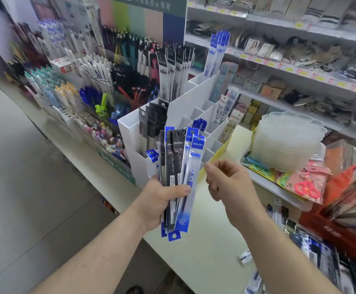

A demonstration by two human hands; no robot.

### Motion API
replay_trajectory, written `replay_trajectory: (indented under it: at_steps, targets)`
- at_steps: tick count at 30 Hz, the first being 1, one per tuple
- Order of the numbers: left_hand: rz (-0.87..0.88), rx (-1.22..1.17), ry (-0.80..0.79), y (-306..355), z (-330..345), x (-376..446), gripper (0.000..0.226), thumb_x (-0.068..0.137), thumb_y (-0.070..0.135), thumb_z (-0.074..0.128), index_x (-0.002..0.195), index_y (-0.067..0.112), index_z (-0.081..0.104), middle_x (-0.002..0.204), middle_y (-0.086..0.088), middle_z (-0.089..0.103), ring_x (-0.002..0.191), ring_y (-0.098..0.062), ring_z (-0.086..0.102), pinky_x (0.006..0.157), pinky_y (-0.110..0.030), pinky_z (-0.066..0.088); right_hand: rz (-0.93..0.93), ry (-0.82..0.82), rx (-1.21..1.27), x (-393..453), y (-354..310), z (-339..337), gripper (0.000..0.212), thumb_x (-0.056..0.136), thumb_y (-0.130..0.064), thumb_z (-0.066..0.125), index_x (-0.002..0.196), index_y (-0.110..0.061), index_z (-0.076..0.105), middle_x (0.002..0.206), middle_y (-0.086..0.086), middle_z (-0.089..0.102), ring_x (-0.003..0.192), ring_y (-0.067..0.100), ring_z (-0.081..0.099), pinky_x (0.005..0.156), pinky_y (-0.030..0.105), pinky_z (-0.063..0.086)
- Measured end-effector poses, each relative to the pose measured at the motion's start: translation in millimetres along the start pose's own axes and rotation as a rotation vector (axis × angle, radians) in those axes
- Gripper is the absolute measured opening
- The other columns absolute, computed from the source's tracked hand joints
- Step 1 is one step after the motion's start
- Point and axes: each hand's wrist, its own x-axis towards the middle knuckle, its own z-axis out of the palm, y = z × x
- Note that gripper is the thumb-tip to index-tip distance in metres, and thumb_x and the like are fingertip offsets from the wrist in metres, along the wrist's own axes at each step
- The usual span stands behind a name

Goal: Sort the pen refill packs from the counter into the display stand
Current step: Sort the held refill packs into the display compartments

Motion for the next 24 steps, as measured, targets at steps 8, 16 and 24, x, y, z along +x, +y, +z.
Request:
replay_trajectory:
  at_steps: [8,16,24]
  targets:
    - [-0.009,-0.008,0.011,-0.2,2.1,4.4,0.046,0.070,0.008,0.073,0.115,0.008,0.066,0.109,-0.023,0.071,0.096,-0.036,0.070,0.078,-0.045,0.060,-0.130,0.037,-0.057,1.7,3.6,-6.6,0.023,0.094,-0.008,0.064,0.072,-0.003,0.059,0.054,0.000,0.055,0.046,0.011,0.044,0.047,0.020,0.039]
    - [-0.049,0.011,-0.011,3.8,-1.9,9.1,0.054,0.074,0.018,0.075,0.124,0.005,0.059,0.105,-0.015,0.073,0.092,-0.029,0.072,0.072,-0.036,0.059,-0.160,-0.106,-0.018,6.9,-0.2,0.2,0.020,0.094,-0.011,0.062,0.081,0.004,0.059,0.063,0.010,0.057,0.047,0.012,0.046,0.047,0.022,0.042]
    - [-0.056,0.200,-0.063,20.2,1.2,13.1,0.073,0.060,0.030,0.087,0.124,0.009,0.061,0.114,-0.023,0.069,0.102,-0.037,0.069,0.086,-0.047,0.056,-0.105,-0.063,0.018,13.0,-8.5,0.9,0.015,0.091,-0.011,0.067,0.081,-0.003,0.060,0.064,0.011,0.061,0.045,0.015,0.050,0.047,0.026,0.043]
